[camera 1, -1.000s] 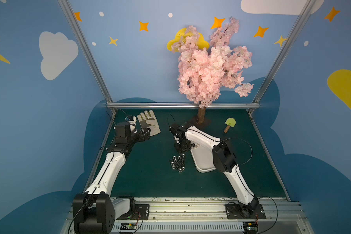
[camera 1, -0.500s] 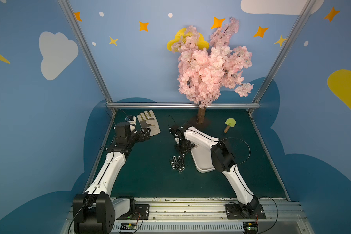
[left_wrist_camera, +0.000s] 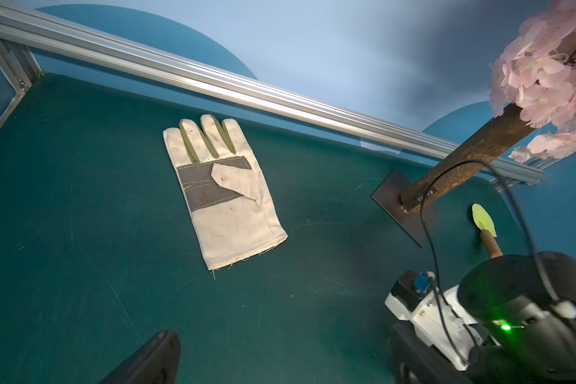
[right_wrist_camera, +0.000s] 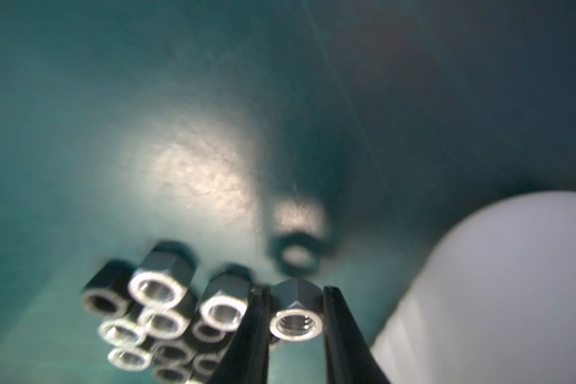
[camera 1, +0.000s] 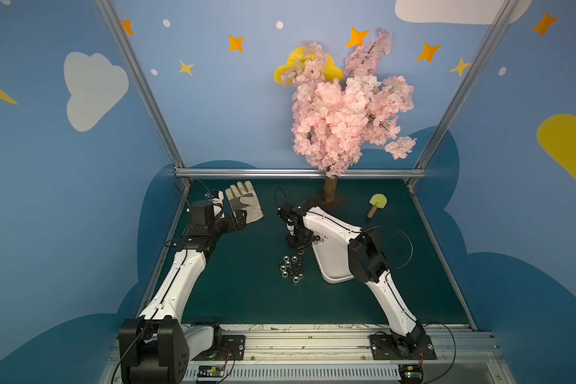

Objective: Put the nuts on the desktop into the storage box
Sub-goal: Pick up the nut from the center of the board, then place the nut in the storage box.

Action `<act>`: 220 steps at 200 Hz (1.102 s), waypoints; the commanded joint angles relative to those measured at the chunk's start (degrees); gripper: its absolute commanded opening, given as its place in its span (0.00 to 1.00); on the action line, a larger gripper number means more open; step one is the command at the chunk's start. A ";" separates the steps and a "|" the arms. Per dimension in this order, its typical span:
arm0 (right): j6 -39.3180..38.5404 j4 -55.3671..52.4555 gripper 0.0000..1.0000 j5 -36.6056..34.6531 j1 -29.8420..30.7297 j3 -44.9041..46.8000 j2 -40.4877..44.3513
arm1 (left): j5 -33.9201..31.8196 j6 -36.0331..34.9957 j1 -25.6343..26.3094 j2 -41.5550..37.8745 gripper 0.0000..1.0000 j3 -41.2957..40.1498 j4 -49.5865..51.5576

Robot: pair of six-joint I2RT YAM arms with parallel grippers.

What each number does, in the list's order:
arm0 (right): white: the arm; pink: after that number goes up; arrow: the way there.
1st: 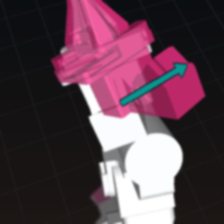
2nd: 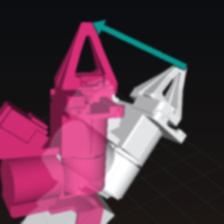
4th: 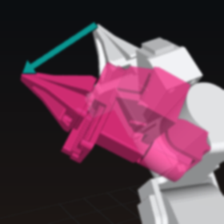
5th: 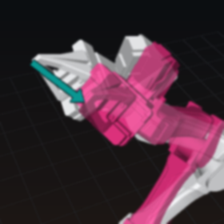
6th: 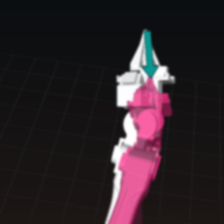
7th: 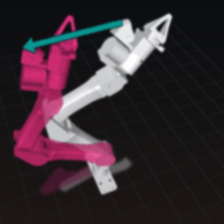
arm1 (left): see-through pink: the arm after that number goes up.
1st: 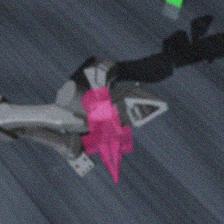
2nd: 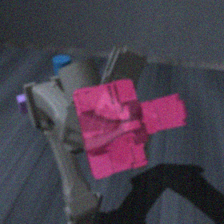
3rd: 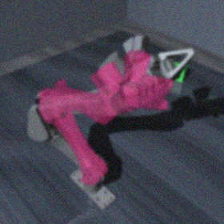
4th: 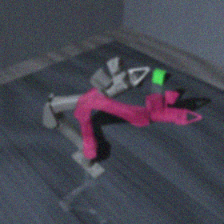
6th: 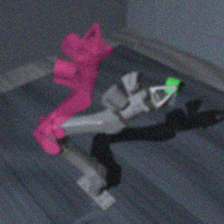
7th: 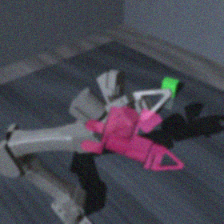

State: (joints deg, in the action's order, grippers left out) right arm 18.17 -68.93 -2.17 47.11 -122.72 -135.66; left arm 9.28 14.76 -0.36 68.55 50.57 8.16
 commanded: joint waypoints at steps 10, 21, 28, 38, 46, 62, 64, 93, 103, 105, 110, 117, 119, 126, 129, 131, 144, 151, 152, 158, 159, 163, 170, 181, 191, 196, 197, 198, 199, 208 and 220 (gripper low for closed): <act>-0.56 -0.16 0.13 -2.92 -3.32 -0.38 12.98 | 0.23 -0.43 0.01 -0.73 1.00 1.65 0.87; -0.96 -0.15 0.14 -2.67 -5.35 2.37 15.53 | -0.03 -0.53 0.09 -0.93 1.00 1.73 0.85; -1.21 -0.09 0.14 -2.45 -6.74 4.48 16.95 | -0.05 -0.53 -0.07 -0.94 1.00 1.73 0.79; -1.57 0.10 0.14 -2.39 -8.62 7.94 18.45 | -0.01 -0.44 -0.05 -0.96 1.00 1.73 0.71; -1.70 0.44 0.14 -2.33 -10.21 10.74 19.39 | 0.17 -0.35 -0.02 -0.71 1.00 1.73 0.59; -1.83 1.58 0.14 -2.08 -12.39 15.86 20.49 | 0.61 -0.18 -0.08 -0.36 1.00 1.64 0.37; -1.85 1.77 0.14 -2.05 -12.64 16.50 20.51 | 0.64 -0.18 -0.03 -0.35 1.00 1.66 0.36; -2.48 3.92 0.14 -1.60 -14.02 20.84 19.12 | 0.33 -0.26 -0.01 -0.44 1.00 1.65 0.52; -2.52 4.04 0.13 -1.52 -14.15 20.77 17.70 | 0.22 -0.34 -0.02 -0.61 1.00 1.65 0.55; -2.59 4.19 0.13 -1.49 -14.15 20.70 17.37 | 0.15 -0.39 -0.02 -0.61 1.00 1.64 0.65; -2.65 4.37 0.13 -1.47 -14.15 20.61 16.62 | 0.05 -0.35 -0.07 -0.55 1.00 1.65 0.71; -2.58 4.60 0.13 -1.57 -14.15 20.31 15.50 | 0.04 -0.35 -0.06 -0.66 1.00 1.56 0.69; -2.59 4.66 0.13 -1.60 -14.15 20.21 15.22 | 0.04 -0.35 -0.07 -0.58 1.00 1.55 0.64; -2.53 4.68 0.13 -1.76 -14.15 19.70 14.14 | 0.04 -0.35 0.00 -0.47 1.00 1.55 0.58; -2.47 4.73 0.13 -1.84 -14.15 19.37 13.65 | 0.08 -0.35 -0.07 -0.48 1.00 1.55 0.61; -2.41 4.74 0.13 -1.91 -14.15 19.25 13.35 | 0.12 -0.35 -0.03 -0.40 1.00 1.55 0.62; -2.05 4.70 0.13 -2.54 -14.15 17.92 11.30 | 0.12 -0.46 -0.04 -0.28 1.00 1.63 0.78; -2.04 4.36 0.13 -2.74 -14.16 16.89 10.06 | 0.04 -0.50 -0.02 -0.26 1.00 1.64 0.82; -2.07 4.30 0.13 -2.74 -14.15 16.72 9.89 | 0.00 -0.51 -0.05 -0.17 1.00 1.64 0.86; -2.08 4.11 0.13 -2.81 -14.15 15.92 8.91 | -0.14 -0.53 -0.07 -0.31 1.00 1.71 0.83; -2.09 4.09 0.13 -2.82 -14.15 15.79 8.74 | -0.14 -0.53 -0.03 -0.33 1.00 1.72 0.91; -2.17 3.98 0.13 -2.90 -14.15 15.28 8.19 | -0.14 -0.53 0.00 -0.27 1.00 1.73 0.97; -2.25 4.06 0.13 -2.99 -14.14 14.62 7.35 | -0.14 -0.61 -0.02 -0.43 1.00 1.66 0.98; -2.46 3.94 0.13 -3.25 -14.18 13.37 5.96 | -0.14 -0.53 -0.07 -0.35 1.00 1.64 0.87; -2.56 3.82 0.13 -3.68 -14.24 12.39 4.80 | -0.05 -0.46 -0.08 -0.18 1.00 1.64 0.82; -2.62 3.82 0.13 -3.71 -14.24 11.89 4.31 | 0.08 -0.44 -0.05 -0.09 1.00 1.64 0.79; -2.62 3.81 0.13 -3.71 -14.24 11.80 4.20 | 0.10 -0.44 -0.06 -0.04 1.00 1.64 0.80; -2.62 3.76 0.13 -3.71 -14.24 11.76 4.05 | 0.11 -0.44 -0.03 0.02 1.00 1.64 0.80; -2.66 3.74 0.13 -3.71 -14.20 11.64 3.94 | 0.16 -0.44 -0.05 0.01 1.00 1.64 0.80; -2.78 3.31 0.14 -3.67 -14.20 10.59 2.89 | 0.34 -0.46 -0.08 0.11 1.00 1.70 0.77; -2.93 2.91 0.14 -3.70 -14.24 9.47 1.86 | 0.39 -0.44 -0.06 0.08 1.00 1.64 0.74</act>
State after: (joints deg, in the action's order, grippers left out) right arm 15.92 -64.60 -5.02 32.80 -110.41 -131.74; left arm 9.26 14.76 -0.36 68.58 50.59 8.19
